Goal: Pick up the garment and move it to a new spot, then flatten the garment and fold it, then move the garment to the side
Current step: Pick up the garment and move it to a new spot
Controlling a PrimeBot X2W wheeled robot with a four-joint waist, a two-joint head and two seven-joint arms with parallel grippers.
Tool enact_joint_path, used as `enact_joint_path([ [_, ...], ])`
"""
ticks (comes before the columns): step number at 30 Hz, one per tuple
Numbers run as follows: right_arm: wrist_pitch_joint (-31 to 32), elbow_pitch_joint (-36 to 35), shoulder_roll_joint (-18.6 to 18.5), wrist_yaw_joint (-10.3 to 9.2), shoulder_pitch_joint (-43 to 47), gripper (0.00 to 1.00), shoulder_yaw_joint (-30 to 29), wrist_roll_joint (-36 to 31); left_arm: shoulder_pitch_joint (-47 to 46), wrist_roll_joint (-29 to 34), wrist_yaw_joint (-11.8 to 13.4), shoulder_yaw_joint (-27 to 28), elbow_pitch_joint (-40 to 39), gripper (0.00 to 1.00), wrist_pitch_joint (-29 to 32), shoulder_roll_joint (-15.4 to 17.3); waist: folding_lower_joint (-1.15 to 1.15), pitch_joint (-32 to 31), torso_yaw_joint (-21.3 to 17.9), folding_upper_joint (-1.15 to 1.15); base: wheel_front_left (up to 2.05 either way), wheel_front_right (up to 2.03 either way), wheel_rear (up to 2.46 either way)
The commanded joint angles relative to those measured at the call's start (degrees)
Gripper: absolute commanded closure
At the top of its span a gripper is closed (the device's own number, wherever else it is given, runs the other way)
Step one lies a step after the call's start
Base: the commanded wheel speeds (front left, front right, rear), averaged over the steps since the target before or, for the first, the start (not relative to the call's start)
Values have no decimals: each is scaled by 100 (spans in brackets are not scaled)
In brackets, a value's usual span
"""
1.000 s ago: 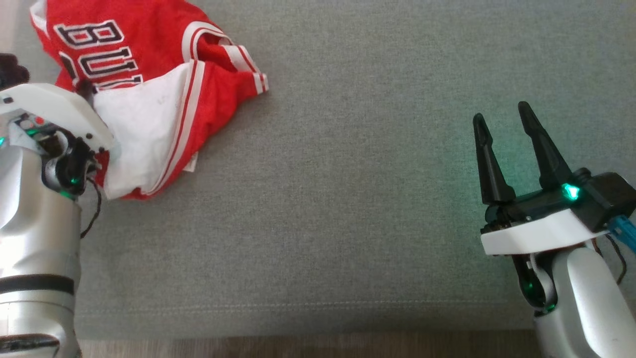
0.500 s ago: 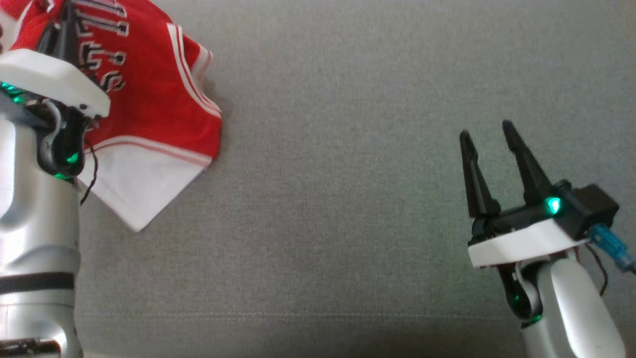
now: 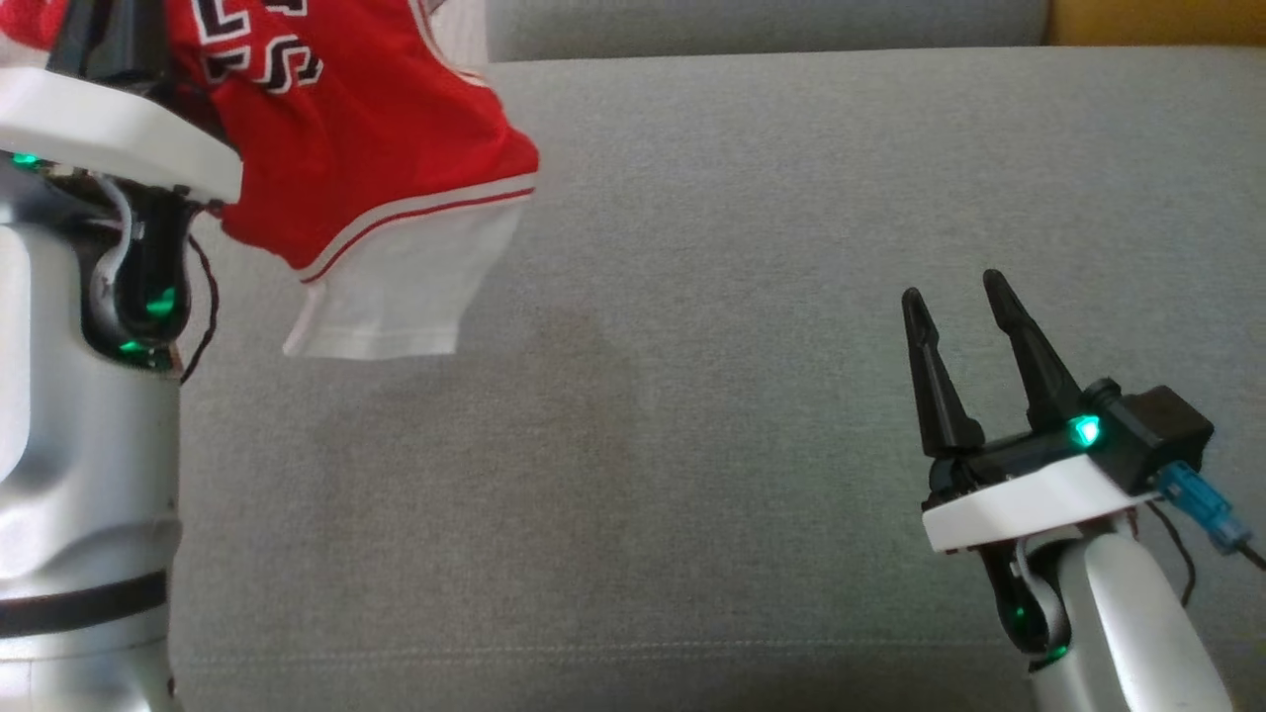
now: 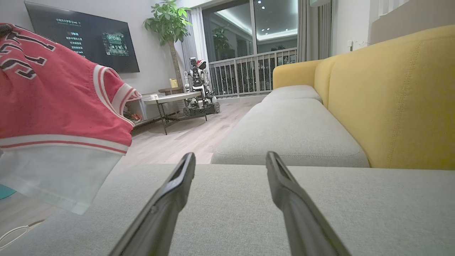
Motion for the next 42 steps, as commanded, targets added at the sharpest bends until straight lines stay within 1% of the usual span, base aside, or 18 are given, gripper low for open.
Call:
enact_joint_path([
  [1, -53, -179, 56, 41, -13, 0, 118, 50, -205, 73, 69, 172, -369, 100, -7, 239, 0, -48, -73, 0, 0, 0, 0],
  [3, -53, -178, 56, 41, 10, 0, 109, 75, -155, 33, 139, 197, -463, 100, 46, 210, 0, -73, -116, 0, 0, 0, 0],
  [9, -53, -188, 57, 41, 49, 0, 74, 118, 47, -41, 88, -68, -816, 100, 275, 47, 0, -157, -241, 0, 0, 0, 0],
  [13, -53, -237, 57, 41, 17, 0, 16, 134, 91, -119, 77, -328, -1012, 100, 347, -248, 0, -170, -367, 0, 0, 0, 0],
  [14, -53, -237, 57, 41, 17, 0, 16, 134, 91, -119, 77, -328, -1012, 100, 347, -248, 0, -170, -367, 0, 0, 0, 0],
  [15, -53, -255, 57, 41, 5, 0, -1, 134, 87, -130, 75, -402, -1047, 100, 355, -330, 0, -163, -401, 0, 0, 0, 0],
  [18, -53, -305, 57, 41, -48, 0, -36, 123, 57, -191, 95, -597, -1102, 100, 324, -601, 0, -117, -547, 0, 0, 0, 0],
  [21, -53, -353, 57, 41, -113, 0, -82, 116, -2, -246, 146, -791, -1052, 100, 203, -800, 0, -42, -742, 0, 0, 0, 0],
  [23, -53, -404, 57, 41, -180, 0, -135, 113, -59, -321, 234, -1013, -853, 100, -38, -930, 0, 61, -975, 0, 0, 0, 0],
  [27, -53, -492, 57, 41, -285, 0, -160, 110, -85, -411, 380, -1449, -305, 100, -480, -997, 0, 262, -1315, 0, 0, 0, 0],
  [32, -53, -542, 57, 41, -422, 0, -185, 145, -125, -514, 621, -2128, 778, 100, -1129, -1008, 0, 501, -1727, 0, 0, 0, 0],
  [36, -53, -567, 58, 41, -468, 0, -203, 173, -234, -561, 809, -2550, 1737, 100, -1367, -1009, 0, 635, -1887, 0, 0, 0, 0],
  [37, -53, -573, 58, 41, -473, 0, -205, 177, -268, -572, 882, -2607, 1937, 55, -1411, -1009, 0, 657, -1900, 0, 0, 0, 0],
  [38, -53, -578, 58, 41, -473, 0, -213, 177, -303, -593, 925, -2666, 2105, 0, -1446, -1009, 0, 672, -1899, 0, 0, 0, 0],
  [42, -53, -583, 58, 41, -428, 0, -268, 161, -402, -771, 968, -2746, 2343, 0, -1550, -1009, 0, 659, -1755, 0, 0, 0, 0],
])
